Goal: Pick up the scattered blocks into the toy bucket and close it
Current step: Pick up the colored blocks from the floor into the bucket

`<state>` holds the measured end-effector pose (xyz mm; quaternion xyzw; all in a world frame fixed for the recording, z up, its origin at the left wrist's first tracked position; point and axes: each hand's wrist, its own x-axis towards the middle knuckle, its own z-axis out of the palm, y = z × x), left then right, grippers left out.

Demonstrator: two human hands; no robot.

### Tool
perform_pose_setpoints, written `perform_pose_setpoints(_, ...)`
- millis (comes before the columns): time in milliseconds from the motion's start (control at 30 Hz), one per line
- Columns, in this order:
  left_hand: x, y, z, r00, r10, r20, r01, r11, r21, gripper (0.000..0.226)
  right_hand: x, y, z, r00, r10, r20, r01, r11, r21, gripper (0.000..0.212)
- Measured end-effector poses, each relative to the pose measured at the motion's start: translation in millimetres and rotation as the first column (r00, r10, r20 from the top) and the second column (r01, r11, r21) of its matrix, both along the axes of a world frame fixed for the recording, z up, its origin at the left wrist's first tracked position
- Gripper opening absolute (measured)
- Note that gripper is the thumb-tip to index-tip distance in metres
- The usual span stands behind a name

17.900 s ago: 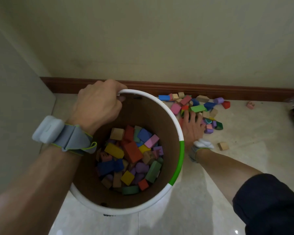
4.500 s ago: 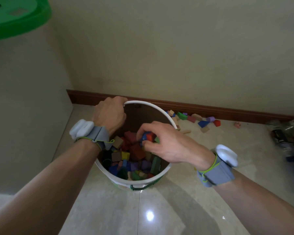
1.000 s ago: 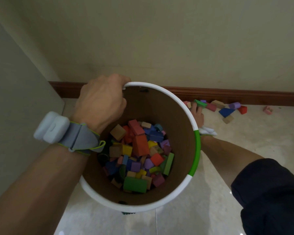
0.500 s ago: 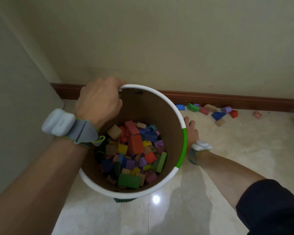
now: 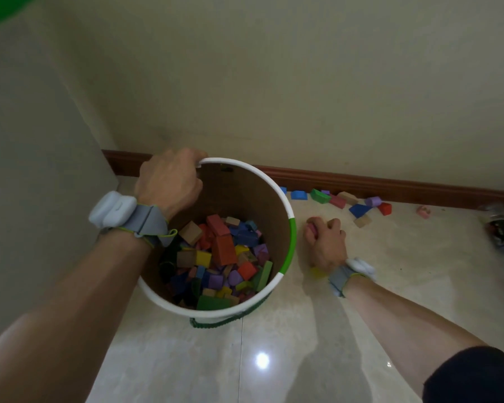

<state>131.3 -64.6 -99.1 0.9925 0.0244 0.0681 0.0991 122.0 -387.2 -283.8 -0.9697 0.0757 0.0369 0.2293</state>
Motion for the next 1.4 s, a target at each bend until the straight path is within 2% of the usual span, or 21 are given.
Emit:
perform_pose_setpoints(200,-7.4,-2.3,2.1,1.0,0.015,-0.019,-0.015,1.0,-0.016,0.044,0.6,11.6,26.8,0.995,-0.101,0.006,0.096,0.962,0.255,0.015)
perform_pose_setpoints(300,-11.6,-2.7,3.6,0.999,0.025,-0.02,-0.025,0.999,-0.03,0.042,7.6,23.3,51.0,0.976,-0.217,-0.025,0.206,0.875,0.438,0.02)
perform_pose_setpoints(400,-15.1,-3.2,4.7,0.999,0.038,-0.018,-0.038,0.999,-0.03,0.041,12.0,35.3,90.4,0.924,-0.301,-0.234,0.379,0.663,0.645,0.027)
perform_pose_setpoints(533,-18.5,-4.7,6.6,0.999,0.038,-0.026,-0.038,0.999,-0.029,0.039,6.1,44.6,158.3,0.888,-0.206,-0.41,0.456,0.295,0.84,0.027)
perform_pose_setpoints(633,-19.6,-4.8,8.0,0.999,0.038,-0.035,-0.039,0.999,-0.025,0.04,-5.8,53.5,208.9,0.898,-0.031,-0.439,0.44,0.069,0.895,0.032)
perform_pose_setpoints(733,-19.8,-5.3,8.3,0.998,0.031,-0.052,-0.033,0.999,-0.035,0.04,-23.3,65.3,245.5,0.9,0.231,-0.369,0.39,-0.052,0.919,0.036)
perform_pose_setpoints(867,-17.1,-2.0,10.5,0.995,0.012,-0.1,-0.019,0.997,-0.073,0.038,-45.4,92.4,262.1,0.775,0.48,-0.411,0.512,-0.094,0.854,0.041)
perform_pose_setpoints(1000,-14.3,2.2,13.4,0.988,-0.027,-0.151,0.007,0.991,-0.134,0.033,-55.0,123.3,255.2,0.667,0.48,-0.569,0.699,-0.14,0.702,0.045)
perform_pose_setpoints(1133,-15.3,1.8,14.4,0.99,-0.028,-0.139,0.005,0.987,-0.158,0.027,-50.8,147.6,243.8,0.652,0.384,-0.654,0.733,-0.1,0.673,0.046)
perform_pose_setpoints(1267,-16.3,2.9,14.3,0.99,-0.035,-0.137,0.012,0.986,-0.166,0.029,-42.8,161.5,237.4,0.67,0.398,-0.626,0.701,-0.064,0.71,0.022)
perform_pose_setpoints(1400,-15.1,3.9,13.6,0.988,-0.048,-0.145,0.022,0.984,-0.177,0.031,-37.8,166.6,232.3,0.712,0.354,-0.607,0.655,-0.024,0.755,0.017)
